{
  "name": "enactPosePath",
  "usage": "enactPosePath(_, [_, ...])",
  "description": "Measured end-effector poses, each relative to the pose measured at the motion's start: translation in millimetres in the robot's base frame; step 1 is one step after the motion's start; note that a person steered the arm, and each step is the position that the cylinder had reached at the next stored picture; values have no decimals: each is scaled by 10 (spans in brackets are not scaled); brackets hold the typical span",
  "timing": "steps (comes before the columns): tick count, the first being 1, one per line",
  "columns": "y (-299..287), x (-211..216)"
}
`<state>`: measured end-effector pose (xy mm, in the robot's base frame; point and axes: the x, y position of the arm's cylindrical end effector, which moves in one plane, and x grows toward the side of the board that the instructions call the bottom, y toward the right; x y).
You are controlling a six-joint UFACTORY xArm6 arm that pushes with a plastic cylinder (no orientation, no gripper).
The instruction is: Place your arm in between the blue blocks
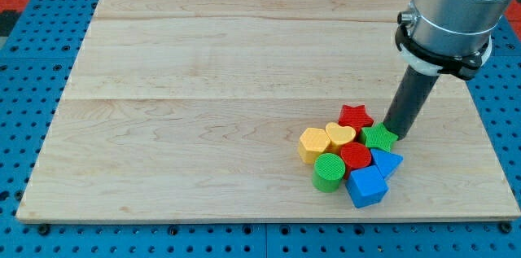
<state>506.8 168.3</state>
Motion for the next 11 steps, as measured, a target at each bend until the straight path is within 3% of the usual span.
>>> enactPosePath(3, [-99, 74])
enactPosePath(4, [932, 264])
enactPosePath(5, [952, 1083])
enactPosePath(7, [373, 1110])
enactPosePath(8, [-572, 1119])
enactPosePath(9, [-908, 1122])
enactPosePath(11, [-625, 918])
